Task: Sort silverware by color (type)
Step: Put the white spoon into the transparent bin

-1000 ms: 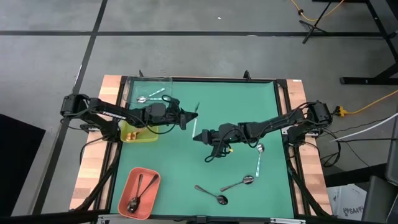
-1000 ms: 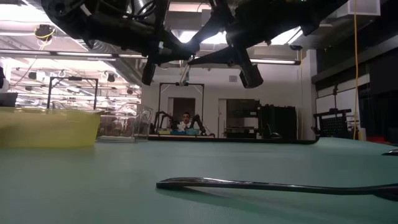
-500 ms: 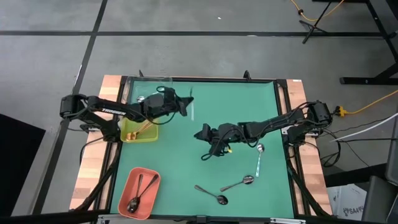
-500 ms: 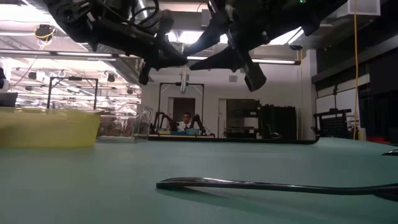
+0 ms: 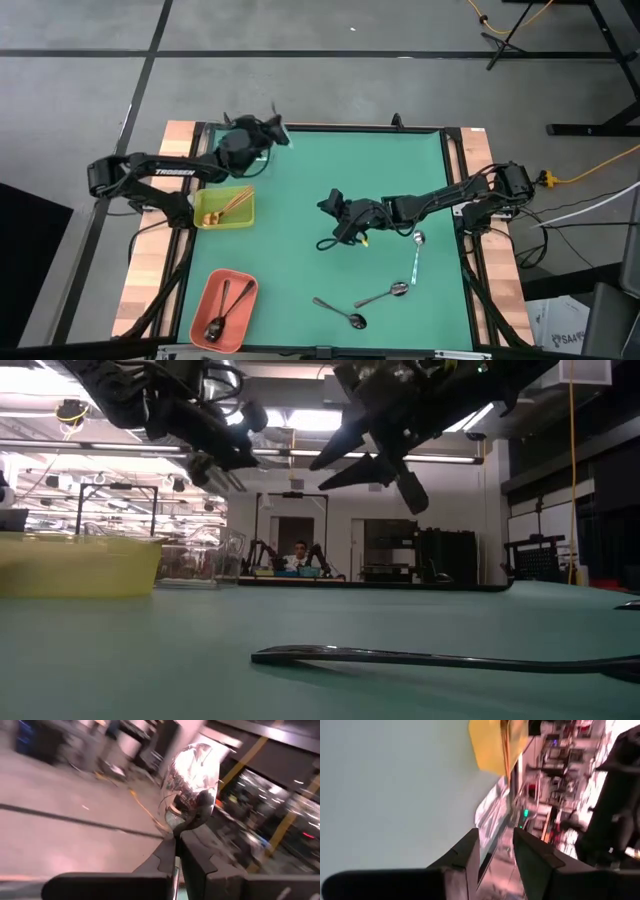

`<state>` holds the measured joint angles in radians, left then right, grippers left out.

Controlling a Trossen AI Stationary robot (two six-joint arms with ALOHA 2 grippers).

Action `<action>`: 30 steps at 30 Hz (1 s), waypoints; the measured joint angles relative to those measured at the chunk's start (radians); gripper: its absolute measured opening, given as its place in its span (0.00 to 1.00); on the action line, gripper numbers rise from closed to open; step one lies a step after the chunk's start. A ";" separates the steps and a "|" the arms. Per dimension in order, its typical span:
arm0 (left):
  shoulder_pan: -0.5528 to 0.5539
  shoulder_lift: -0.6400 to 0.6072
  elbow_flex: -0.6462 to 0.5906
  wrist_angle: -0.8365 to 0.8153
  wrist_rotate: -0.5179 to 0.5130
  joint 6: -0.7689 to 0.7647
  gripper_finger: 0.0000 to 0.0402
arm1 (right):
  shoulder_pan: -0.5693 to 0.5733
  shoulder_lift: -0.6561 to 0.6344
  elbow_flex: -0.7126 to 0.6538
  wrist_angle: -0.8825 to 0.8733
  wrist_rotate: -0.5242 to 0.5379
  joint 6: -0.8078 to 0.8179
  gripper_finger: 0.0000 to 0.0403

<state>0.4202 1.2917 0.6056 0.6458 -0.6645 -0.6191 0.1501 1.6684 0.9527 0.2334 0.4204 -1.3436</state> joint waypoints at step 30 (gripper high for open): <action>0.181 -0.061 0.002 -0.746 -0.292 -0.738 0.03 | 0.000 0.000 -0.001 -0.014 0.066 0.165 0.29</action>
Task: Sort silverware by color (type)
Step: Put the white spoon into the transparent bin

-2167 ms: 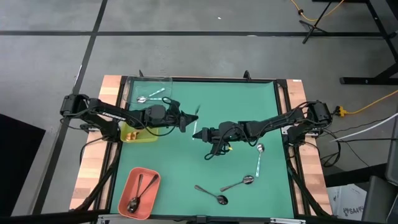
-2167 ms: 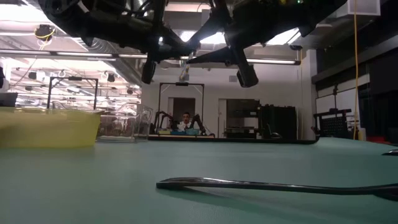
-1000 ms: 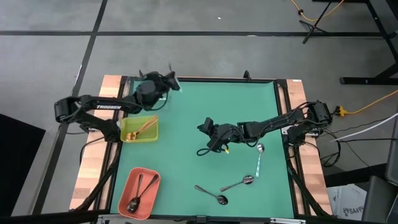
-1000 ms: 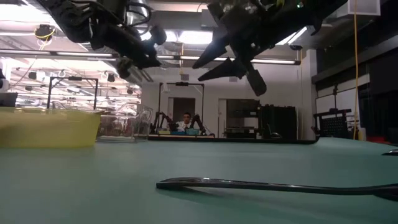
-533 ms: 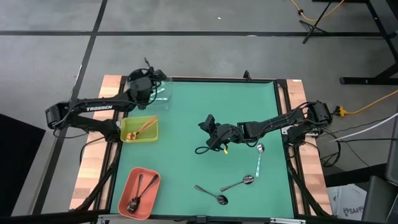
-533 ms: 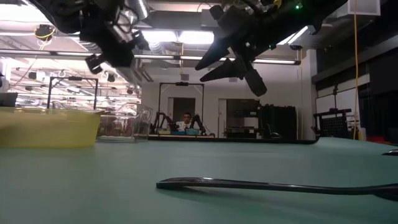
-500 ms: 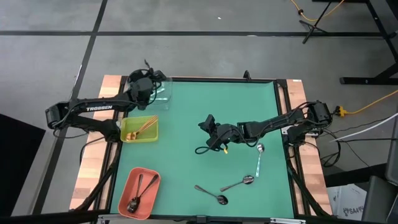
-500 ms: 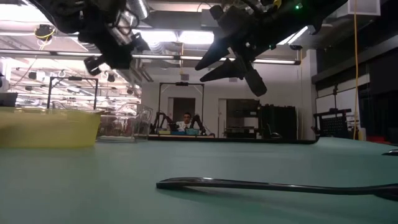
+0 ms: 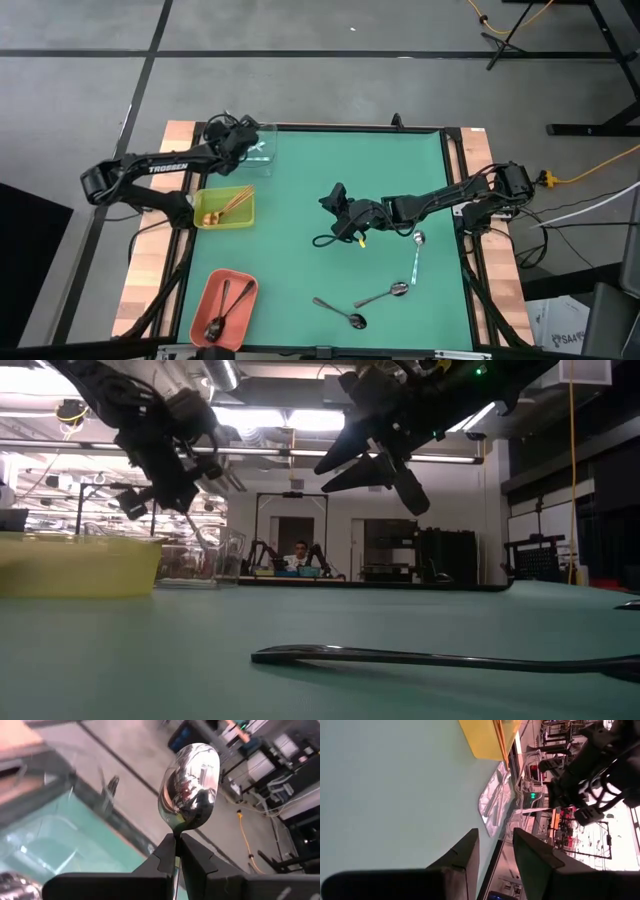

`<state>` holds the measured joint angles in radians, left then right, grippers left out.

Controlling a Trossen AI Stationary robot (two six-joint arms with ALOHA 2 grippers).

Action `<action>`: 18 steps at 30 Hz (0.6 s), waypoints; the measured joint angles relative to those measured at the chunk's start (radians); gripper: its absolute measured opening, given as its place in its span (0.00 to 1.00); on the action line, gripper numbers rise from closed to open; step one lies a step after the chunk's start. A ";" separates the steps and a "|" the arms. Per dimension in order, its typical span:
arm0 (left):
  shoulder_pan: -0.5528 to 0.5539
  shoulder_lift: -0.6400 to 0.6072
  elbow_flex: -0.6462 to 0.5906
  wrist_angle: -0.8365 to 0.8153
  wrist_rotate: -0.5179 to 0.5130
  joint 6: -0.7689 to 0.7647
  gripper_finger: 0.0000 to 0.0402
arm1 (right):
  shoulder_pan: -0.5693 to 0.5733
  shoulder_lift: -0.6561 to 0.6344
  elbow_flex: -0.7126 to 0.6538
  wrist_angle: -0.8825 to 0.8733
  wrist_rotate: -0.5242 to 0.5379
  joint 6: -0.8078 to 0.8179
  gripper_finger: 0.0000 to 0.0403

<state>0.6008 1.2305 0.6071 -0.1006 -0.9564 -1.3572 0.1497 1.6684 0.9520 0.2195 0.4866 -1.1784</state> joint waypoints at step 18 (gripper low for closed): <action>0.095 0.161 0.000 -0.002 0.139 -0.137 0.04 | 0.000 0.000 0.000 -0.012 -0.001 0.000 0.29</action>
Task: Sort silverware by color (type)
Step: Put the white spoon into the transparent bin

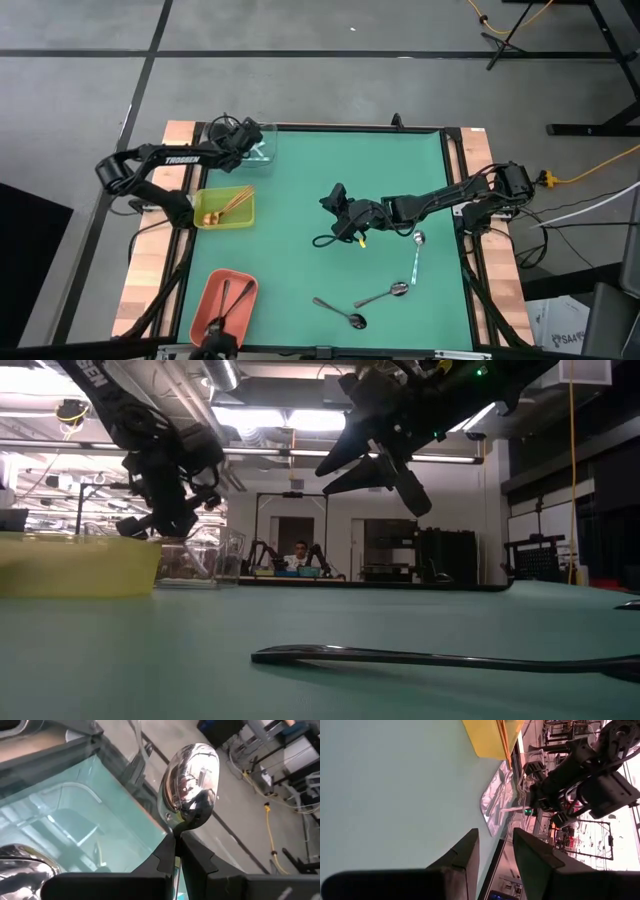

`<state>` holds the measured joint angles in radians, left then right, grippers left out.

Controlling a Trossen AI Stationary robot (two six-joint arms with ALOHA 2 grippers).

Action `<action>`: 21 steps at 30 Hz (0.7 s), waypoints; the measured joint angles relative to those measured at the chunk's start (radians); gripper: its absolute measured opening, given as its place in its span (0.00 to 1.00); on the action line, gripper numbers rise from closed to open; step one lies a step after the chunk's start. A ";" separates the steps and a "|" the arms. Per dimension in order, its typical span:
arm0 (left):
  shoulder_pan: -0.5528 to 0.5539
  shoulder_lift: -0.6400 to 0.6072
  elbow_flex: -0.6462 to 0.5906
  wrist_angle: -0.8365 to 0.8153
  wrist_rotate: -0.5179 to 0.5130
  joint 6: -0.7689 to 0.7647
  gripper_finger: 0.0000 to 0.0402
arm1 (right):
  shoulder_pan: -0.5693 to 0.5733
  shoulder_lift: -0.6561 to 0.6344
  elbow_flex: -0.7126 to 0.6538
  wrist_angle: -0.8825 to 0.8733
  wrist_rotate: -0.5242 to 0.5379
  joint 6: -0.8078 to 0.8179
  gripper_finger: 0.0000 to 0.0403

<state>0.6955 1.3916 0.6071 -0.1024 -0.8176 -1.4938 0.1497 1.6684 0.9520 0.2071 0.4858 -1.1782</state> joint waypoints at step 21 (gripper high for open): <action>0.014 0.016 0.000 -0.046 0.023 0.003 0.04 | 0.000 0.000 0.000 0.000 0.000 0.000 0.29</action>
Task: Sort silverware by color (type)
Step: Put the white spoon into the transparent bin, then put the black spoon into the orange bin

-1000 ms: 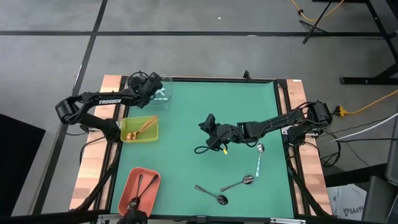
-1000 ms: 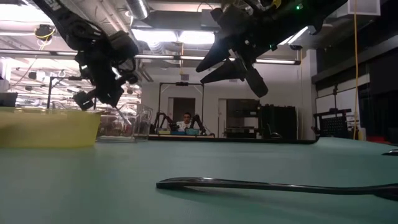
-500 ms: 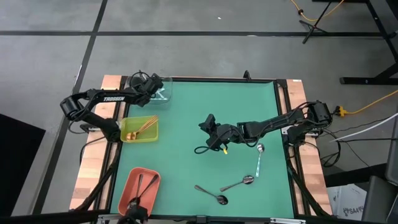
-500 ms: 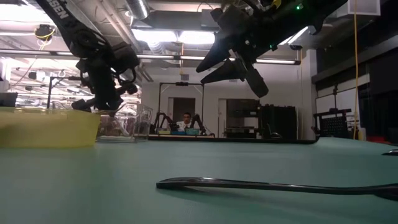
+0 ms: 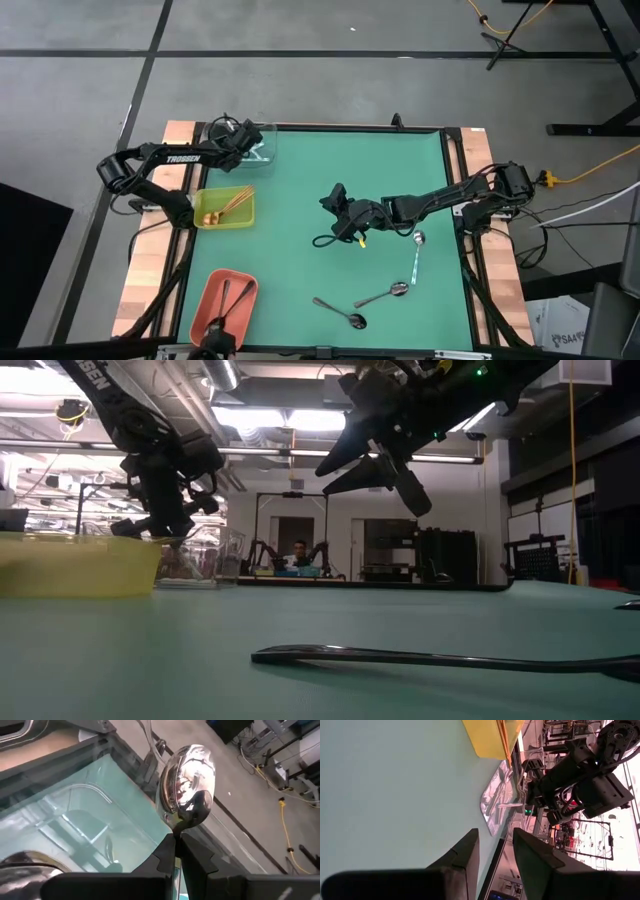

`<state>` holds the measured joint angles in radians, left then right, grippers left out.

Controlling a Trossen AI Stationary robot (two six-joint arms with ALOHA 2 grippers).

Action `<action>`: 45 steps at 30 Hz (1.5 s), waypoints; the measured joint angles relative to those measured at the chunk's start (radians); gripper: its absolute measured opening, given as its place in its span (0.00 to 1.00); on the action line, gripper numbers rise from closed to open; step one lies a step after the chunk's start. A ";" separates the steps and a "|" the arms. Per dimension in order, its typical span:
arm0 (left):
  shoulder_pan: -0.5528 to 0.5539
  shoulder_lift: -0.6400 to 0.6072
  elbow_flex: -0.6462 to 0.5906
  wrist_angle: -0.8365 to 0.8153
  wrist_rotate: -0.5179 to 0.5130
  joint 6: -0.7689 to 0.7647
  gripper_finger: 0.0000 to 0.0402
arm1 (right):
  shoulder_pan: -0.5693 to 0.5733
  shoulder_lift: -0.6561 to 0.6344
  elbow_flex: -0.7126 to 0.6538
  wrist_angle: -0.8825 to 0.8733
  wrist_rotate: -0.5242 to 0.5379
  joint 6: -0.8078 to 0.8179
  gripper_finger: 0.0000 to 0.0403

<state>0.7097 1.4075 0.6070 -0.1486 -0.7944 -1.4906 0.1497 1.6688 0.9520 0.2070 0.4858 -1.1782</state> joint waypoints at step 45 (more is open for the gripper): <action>-0.022 -0.035 -0.001 -0.008 0.000 0.046 0.24 | 0.000 0.000 0.000 0.001 0.074 0.000 0.29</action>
<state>0.6880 1.3720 0.6060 -0.1570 -0.7939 -1.4442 0.1497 1.6688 0.9520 0.2077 0.5593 -1.1782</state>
